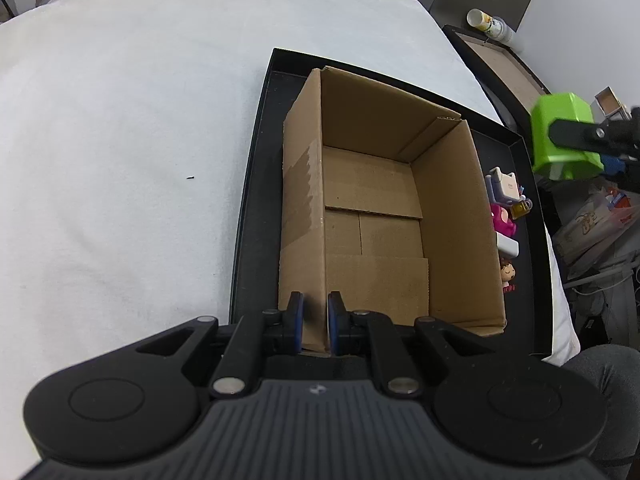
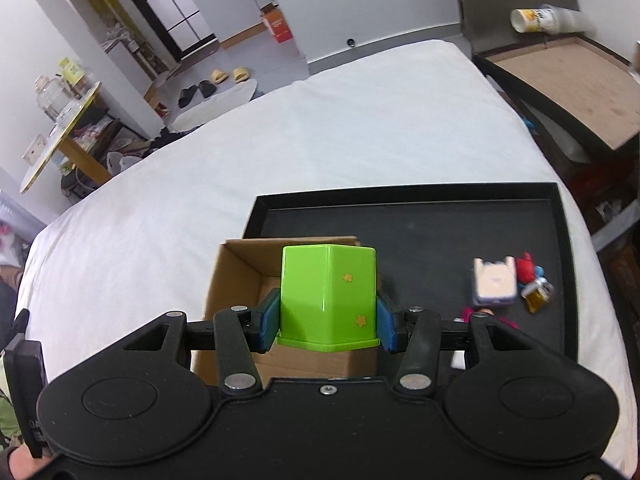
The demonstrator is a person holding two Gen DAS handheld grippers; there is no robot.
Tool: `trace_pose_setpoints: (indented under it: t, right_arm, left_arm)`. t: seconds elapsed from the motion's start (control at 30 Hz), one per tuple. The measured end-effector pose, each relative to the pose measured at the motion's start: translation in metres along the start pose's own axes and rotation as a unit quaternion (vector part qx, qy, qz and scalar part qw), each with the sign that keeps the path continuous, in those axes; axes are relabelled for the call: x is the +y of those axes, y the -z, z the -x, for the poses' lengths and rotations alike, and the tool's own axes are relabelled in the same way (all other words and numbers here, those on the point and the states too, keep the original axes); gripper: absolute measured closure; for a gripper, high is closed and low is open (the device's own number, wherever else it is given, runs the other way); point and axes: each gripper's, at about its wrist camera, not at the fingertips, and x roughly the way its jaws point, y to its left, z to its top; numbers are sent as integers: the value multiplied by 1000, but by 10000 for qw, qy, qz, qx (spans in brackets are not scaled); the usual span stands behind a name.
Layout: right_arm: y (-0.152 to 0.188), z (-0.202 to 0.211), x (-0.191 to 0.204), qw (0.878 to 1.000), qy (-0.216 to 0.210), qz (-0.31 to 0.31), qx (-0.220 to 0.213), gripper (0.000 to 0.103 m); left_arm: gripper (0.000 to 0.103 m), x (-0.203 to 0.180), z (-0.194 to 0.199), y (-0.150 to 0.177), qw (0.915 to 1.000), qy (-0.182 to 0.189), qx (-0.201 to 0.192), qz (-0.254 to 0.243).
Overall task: Organize rigid objects
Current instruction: 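Carry the green cup over the cardboard box and release it inside, then move the right gripper to the doll figurine and grasp it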
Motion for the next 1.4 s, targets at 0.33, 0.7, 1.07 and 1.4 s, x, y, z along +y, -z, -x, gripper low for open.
trace_pose_setpoints:
  t: [0.33,0.7,1.07,1.4]
  right_arm:
    - [-9,-35,31,9996,-125,176,207,56]
    - [-3,-64,60,9978,-439,287,417,48]
    - [7,-25,40,9987,-112,487,56,21]
    - [21,9,2,9995,-14,222,-221,16]
  left_arm:
    - [92,3,-1,0,9999,124,23,61]
    - [92,6,-6,-4,9998,127,58,163]
    - [92,8,-10,-6,9996,150,112,207]
    - [91,5,-10,-6,9997,58,183,180]
